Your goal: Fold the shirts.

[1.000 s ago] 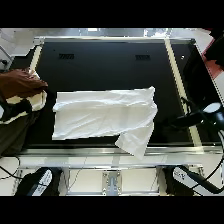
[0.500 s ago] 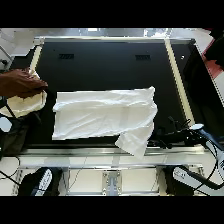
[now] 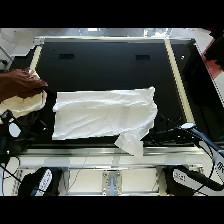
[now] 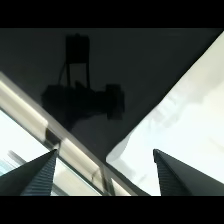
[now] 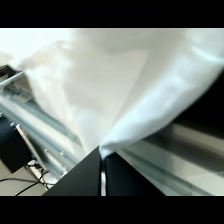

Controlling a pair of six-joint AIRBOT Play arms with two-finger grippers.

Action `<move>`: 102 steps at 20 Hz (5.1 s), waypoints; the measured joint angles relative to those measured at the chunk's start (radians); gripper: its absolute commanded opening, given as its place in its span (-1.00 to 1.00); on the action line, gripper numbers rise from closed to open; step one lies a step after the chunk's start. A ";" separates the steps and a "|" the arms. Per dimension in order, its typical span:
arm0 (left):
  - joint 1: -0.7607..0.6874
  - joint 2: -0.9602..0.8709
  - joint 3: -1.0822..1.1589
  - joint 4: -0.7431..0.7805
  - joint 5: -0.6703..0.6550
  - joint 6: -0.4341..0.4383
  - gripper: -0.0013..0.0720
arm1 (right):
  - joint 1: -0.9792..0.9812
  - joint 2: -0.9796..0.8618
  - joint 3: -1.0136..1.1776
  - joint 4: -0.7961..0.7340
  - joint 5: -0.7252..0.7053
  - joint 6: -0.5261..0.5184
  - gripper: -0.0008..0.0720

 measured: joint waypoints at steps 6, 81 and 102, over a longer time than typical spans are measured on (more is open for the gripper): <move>0.016 0.000 -0.135 -0.206 0.088 -0.113 0.59 | 0.012 0.101 0.000 0.032 0.062 -0.019 -0.94; -0.425 -0.624 0.947 0.032 0.257 0.684 0.78 | -0.177 -0.230 1.052 -0.466 0.139 0.362 0.62; -0.740 -1.009 1.370 0.033 -0.144 0.744 0.78 | -0.098 -0.742 0.990 -0.003 0.165 0.092 0.50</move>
